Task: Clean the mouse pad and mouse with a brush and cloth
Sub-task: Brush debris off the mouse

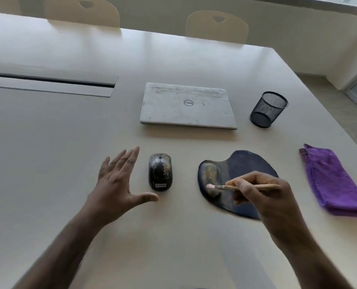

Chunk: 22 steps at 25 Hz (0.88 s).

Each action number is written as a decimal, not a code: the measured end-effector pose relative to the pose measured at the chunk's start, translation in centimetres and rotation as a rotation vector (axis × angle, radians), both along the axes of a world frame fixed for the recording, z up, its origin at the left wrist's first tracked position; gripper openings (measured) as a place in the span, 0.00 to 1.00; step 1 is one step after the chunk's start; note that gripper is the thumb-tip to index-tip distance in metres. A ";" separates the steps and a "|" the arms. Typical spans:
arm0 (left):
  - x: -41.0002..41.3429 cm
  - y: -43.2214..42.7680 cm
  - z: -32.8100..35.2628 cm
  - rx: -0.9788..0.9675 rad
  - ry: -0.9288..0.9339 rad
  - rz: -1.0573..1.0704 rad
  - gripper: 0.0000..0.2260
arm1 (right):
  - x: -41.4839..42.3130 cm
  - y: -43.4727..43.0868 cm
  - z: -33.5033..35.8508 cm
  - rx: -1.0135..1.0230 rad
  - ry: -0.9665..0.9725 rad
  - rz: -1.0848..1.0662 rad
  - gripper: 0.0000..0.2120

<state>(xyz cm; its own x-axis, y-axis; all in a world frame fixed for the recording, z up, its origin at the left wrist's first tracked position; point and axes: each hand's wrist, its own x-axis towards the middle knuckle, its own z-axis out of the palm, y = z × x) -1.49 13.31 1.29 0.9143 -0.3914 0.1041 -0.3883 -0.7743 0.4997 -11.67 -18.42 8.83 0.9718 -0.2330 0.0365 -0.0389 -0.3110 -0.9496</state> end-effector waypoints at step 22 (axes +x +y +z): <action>2.5 -0.5 -0.1 -0.021 0.035 -0.208 0.55 | -3.0 10.4 -0.7 -0.019 -0.076 -0.245 0.08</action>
